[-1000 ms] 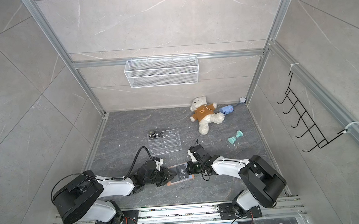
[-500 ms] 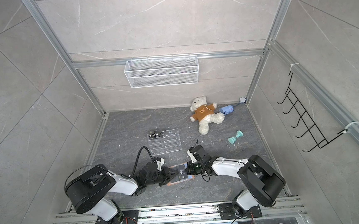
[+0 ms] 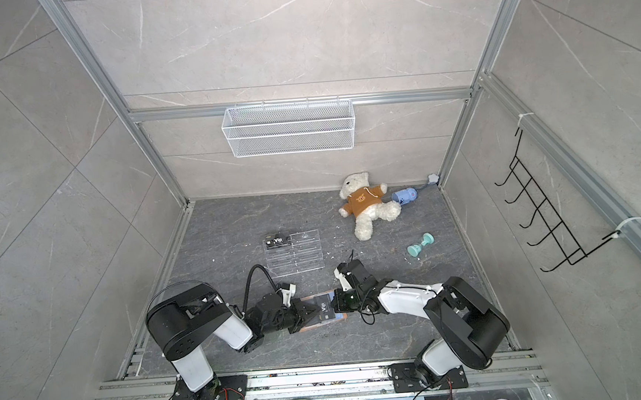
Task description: Take the credit cards out of the card holder
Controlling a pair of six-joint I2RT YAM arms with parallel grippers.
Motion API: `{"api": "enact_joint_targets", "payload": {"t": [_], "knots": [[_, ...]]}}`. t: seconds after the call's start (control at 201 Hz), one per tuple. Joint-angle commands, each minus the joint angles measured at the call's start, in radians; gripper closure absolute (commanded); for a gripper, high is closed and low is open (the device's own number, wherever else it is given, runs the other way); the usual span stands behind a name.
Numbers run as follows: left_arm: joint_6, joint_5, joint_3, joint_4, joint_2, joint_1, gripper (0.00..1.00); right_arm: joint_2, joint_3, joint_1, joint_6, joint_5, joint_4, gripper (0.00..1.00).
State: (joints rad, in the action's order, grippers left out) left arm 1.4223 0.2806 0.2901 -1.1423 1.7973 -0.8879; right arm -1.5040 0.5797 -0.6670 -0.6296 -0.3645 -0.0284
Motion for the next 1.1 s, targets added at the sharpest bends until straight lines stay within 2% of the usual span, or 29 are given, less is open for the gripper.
{"api": "enact_joint_targets", "payload": {"t": [0.0,0.433,0.597,0.916,0.951,1.021,1.09], "knots": [[0.01,-0.035,-0.021,-0.066,0.016,-0.005,0.89,-0.013,-0.025,0.001,-0.005,-0.005,0.018,1.0],[0.001,-0.046,-0.04,-0.055,-0.01,-0.005,0.93,-0.017,-0.023,0.0,0.003,-0.005,0.03,1.0],[-0.006,-0.051,-0.057,-0.039,-0.034,-0.005,1.0,-0.015,-0.02,0.0,0.006,-0.005,0.035,1.0],[-0.016,-0.047,-0.056,0.006,-0.058,-0.005,1.0,-0.019,-0.018,0.0,0.011,-0.008,0.034,1.0],[-0.017,-0.044,-0.053,0.003,-0.054,-0.005,0.96,-0.019,-0.017,0.001,0.011,-0.009,0.034,1.0],[-0.016,-0.04,-0.047,-0.005,-0.045,-0.005,0.81,-0.021,-0.016,0.001,0.011,-0.01,0.035,1.0],[-0.018,-0.039,-0.04,-0.001,-0.039,-0.005,0.74,-0.021,-0.015,0.001,0.011,-0.011,0.036,1.0]]}}
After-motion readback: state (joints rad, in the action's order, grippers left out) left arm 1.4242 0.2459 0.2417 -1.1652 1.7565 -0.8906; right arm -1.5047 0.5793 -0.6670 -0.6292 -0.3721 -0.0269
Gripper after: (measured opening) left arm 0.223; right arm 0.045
